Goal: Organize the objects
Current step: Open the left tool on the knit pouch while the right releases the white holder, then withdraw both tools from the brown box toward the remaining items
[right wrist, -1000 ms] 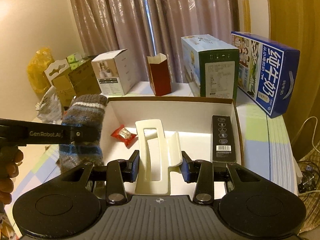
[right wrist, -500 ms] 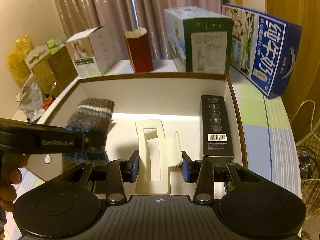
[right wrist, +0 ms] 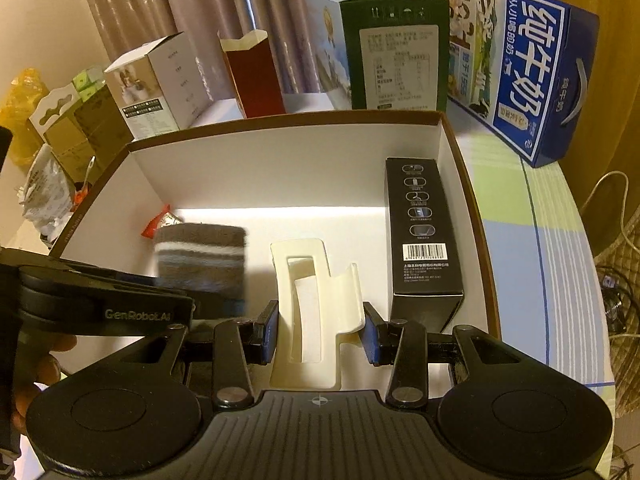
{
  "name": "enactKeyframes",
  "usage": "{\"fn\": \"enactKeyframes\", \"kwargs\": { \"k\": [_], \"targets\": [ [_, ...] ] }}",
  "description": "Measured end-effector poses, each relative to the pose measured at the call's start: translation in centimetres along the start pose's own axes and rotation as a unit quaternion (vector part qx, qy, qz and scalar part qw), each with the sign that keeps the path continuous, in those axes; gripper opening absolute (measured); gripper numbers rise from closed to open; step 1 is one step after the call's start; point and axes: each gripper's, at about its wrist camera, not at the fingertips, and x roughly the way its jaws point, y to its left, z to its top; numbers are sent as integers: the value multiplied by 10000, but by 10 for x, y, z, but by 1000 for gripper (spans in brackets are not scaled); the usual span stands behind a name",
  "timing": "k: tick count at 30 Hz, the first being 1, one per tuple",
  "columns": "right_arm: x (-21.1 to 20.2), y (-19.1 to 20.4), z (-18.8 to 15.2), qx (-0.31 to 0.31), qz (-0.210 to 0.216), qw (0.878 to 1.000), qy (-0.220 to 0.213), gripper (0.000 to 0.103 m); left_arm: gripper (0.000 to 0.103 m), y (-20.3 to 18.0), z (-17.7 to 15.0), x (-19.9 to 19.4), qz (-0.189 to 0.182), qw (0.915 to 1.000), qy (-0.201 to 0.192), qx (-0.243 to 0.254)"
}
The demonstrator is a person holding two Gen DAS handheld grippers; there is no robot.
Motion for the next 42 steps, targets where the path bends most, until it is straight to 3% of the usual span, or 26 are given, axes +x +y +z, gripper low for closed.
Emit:
{"fn": "enactKeyframes", "kwargs": {
  "k": [3,9,13,14,17,30,42],
  "targets": [
    [3,2,1,26,9,10000,65,38,64,8,1,-5,117,9999,-47,72],
    [16,10,3,88,-43,9996,263,38,67,23,1,-11,304,9995,-30,44],
    [21,12,6,277,-54,9995,141,39,69,28,-1,-15,313,9995,-55,18],
    [21,13,7,307,-51,9995,67,42,69,29,-2,-16,311,9995,-67,16],
    [17,16,7,251,-42,9996,-80,67,72,32,-6,-22,287,9995,-118,8],
    [-27,14,-10,282,-75,9993,-215,90,73,32,-25,-62,92,9996,-267,-14],
    [-72,14,-21,499,-53,9980,-390,96,73,26,-49,-102,91,9990,-411,-167]
  ]
}}
